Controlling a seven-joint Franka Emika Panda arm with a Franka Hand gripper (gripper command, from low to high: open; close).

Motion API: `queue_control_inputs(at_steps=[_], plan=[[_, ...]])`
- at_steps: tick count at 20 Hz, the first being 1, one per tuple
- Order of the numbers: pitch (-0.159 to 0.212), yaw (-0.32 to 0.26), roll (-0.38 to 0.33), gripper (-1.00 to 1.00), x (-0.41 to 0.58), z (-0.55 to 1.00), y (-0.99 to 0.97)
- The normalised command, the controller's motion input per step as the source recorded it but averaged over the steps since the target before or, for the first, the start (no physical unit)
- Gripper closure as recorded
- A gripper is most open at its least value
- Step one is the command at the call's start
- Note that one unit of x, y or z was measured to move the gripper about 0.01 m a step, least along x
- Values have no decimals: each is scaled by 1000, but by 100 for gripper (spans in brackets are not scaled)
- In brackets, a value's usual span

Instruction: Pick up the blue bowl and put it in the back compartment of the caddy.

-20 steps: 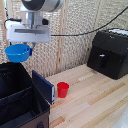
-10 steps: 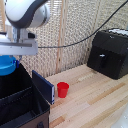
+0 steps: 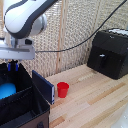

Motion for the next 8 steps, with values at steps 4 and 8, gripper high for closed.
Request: queue_control_inputs(at_steps=[4,8], plan=[[-203,140,-69,-100,151,476,-464],[-175,189,-160,-100,18,300,-235]])
